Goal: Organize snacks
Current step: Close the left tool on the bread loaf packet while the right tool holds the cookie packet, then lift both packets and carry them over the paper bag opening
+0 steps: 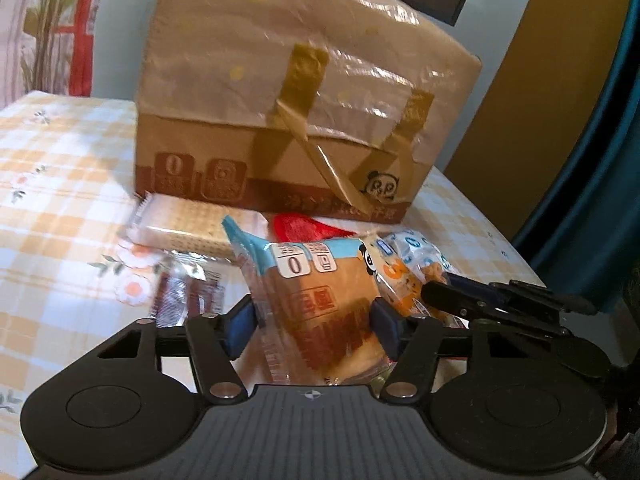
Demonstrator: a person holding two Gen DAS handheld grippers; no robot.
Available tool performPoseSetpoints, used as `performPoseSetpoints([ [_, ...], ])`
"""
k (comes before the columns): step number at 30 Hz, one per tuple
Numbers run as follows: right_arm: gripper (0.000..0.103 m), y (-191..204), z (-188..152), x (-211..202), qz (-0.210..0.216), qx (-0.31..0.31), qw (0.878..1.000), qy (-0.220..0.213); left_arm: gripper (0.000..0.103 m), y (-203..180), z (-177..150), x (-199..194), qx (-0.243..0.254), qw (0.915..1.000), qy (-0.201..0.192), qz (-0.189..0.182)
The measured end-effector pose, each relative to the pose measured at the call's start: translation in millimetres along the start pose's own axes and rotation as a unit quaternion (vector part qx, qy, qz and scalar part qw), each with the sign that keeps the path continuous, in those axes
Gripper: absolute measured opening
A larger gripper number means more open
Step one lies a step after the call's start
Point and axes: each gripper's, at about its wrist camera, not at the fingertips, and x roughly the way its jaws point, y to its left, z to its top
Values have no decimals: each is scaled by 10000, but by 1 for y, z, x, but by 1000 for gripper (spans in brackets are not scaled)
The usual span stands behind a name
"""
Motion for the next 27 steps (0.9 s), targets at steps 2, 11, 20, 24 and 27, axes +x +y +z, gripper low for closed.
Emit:
performPoseSetpoints([
  [2,20,0,0,0,6,5,10000,-4,59,2,1,-6,10,9999,-100,35],
  [11,20,-2,0,0,-10,13,10000,3,56,2,7,-26,17,9990,-437,59],
  [20,20,3,1,-3,-220,-124,9997,-8,56,6,14,-52,34,9964,-819,224],
  [24,20,9,12,-14,-276,-199,9992,-208,56,9,23,-65,88,9937,-1072,322],
  [27,20,13,25,-21,-232,-281,9986,-383,56,9,38,-74,157,9901,-1346,358],
])
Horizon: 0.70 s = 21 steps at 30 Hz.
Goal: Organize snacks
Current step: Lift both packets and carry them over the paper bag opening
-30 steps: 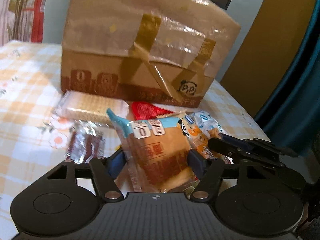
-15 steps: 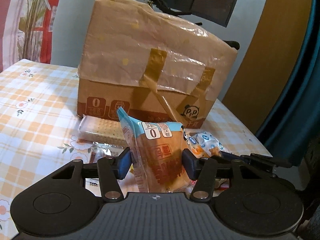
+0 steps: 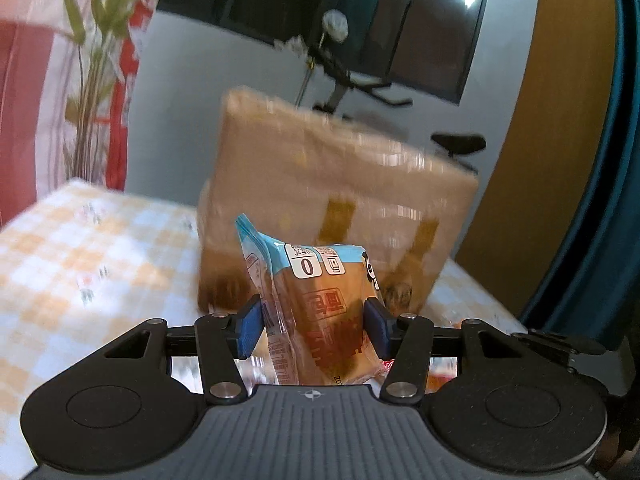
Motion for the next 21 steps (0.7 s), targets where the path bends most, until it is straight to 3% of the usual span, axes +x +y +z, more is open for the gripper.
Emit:
performPoseSetpoints([
  [9,20,5,67,-10,240,-272,9963,-779,56,-3,68,-20,167,9945,-1034,-31],
  [15,20,3,120,9,332,-504,9919,-1121,56,-12,117,2,317,9911,-1293,-47],
  [21,20,-7,161,53,-1,-524,9910,-1229,56,-27,150,48,311,9912,-1275,-155],
])
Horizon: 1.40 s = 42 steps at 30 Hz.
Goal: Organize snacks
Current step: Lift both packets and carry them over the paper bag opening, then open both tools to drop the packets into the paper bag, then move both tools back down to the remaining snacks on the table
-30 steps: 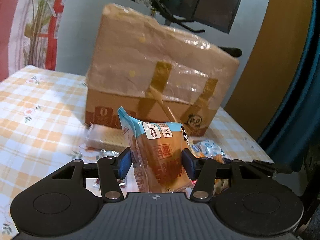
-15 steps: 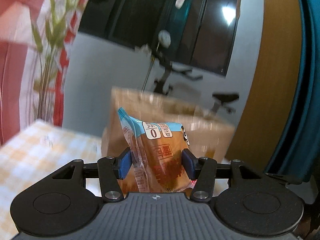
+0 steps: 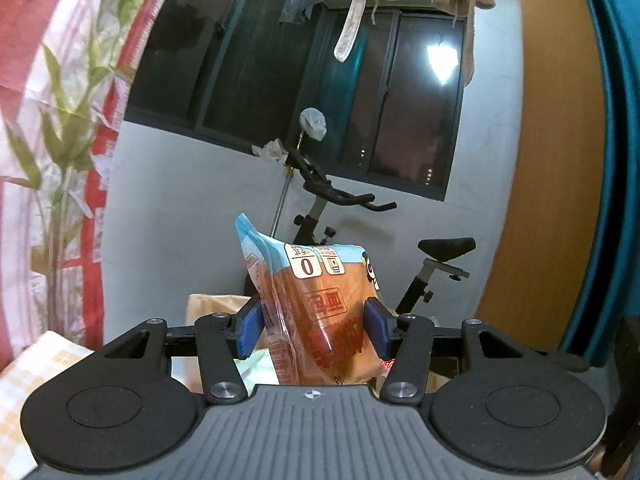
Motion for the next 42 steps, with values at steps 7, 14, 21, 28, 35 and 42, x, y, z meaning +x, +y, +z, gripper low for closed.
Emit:
performPoseSetpoints([
  [7,20,-26,-3,52,-618,214,9965,518,61,-10,-7,68,167,9989,398,176],
  [14,39,-32,-17,45,-921,352,9924,740,81,21,-8,64,-47,9963,554,648],
  [21,39,-36,-16,15,-822,782,9910,705,81,33,-7,27,112,9938,779,790],
  [28,39,-21,-18,-27,-640,1018,9907,643,81,33,-24,-16,182,9897,1215,734],
  [35,39,-2,-48,-61,-445,1275,9870,871,81,34,-63,-54,48,9872,1540,408],
  [42,39,20,-100,-85,-423,1293,9791,1512,81,30,-113,-75,-271,9831,1751,463],
])
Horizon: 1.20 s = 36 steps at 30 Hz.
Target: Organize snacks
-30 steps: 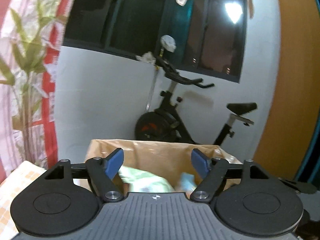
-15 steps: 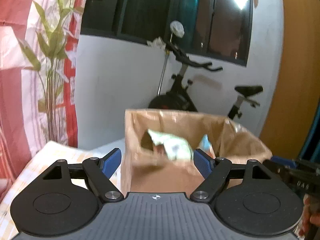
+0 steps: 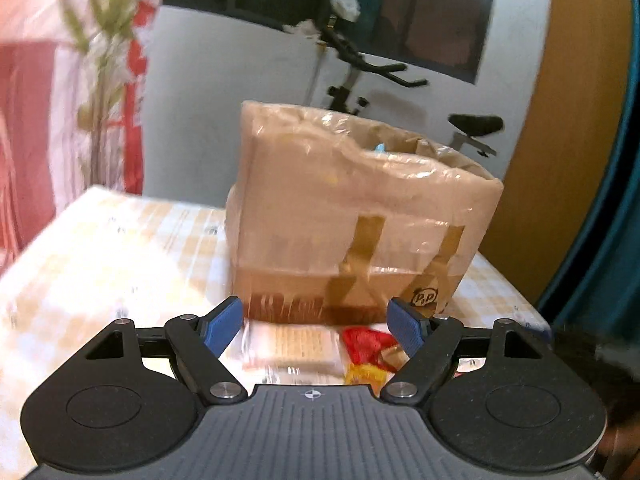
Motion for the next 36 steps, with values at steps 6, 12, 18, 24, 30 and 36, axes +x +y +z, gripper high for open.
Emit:
performPoseSetpoints([
  [6,39,16,-41,-8,84,-204,9986,488,81,2,-39,-2,-47,9994,111,327],
  [12,39,40,-52,-5,392,-501,9948,796,81,5,-52,-13,35,9988,82,483],
  [18,56,64,-68,5,546,-982,9858,1251,81,7,-56,-13,-1,9989,85,463],
  [24,67,67,-74,12,602,-1063,9816,1465,81,10,-61,-9,-92,9990,188,402],
  [30,67,73,-81,19,697,-1194,9758,1691,81,11,-64,-5,-124,9988,277,390],
  [36,70,76,-83,21,703,-1285,9743,1711,81,11,-65,-5,-126,9987,306,388],
])
